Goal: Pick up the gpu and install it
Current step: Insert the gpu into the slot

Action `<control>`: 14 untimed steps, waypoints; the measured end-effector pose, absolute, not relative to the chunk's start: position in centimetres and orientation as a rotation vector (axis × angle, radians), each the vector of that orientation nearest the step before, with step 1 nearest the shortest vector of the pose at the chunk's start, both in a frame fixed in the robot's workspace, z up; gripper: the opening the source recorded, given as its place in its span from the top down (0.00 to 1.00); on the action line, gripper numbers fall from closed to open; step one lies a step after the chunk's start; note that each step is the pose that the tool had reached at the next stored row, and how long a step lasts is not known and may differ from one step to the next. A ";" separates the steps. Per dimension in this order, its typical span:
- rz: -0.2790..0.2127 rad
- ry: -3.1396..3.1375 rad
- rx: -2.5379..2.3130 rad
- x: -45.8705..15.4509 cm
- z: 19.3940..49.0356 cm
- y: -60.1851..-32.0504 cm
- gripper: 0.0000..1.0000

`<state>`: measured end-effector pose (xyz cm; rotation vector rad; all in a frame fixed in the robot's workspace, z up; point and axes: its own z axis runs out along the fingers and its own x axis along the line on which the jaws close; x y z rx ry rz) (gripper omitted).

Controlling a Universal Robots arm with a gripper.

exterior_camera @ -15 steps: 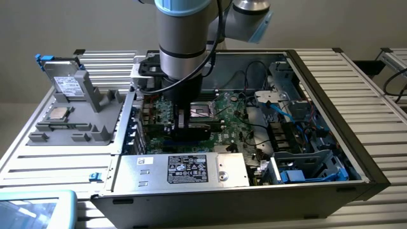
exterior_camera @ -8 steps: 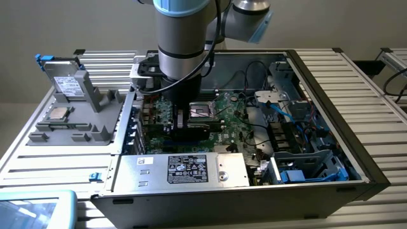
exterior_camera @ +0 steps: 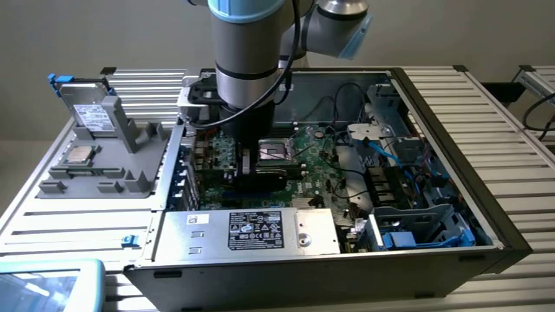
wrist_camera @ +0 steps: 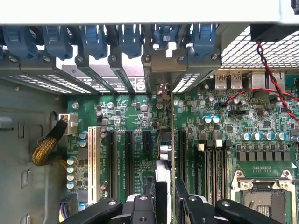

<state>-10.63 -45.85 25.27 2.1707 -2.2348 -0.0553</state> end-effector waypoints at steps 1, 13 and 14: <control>-0.054 -2.235 2.171 -10.6 25.3 -45.9 0.73; -0.054 -2.245 2.162 -11.1 25.1 -45.8 0.73; -0.055 -2.247 2.159 -11.1 25.1 -45.8 0.73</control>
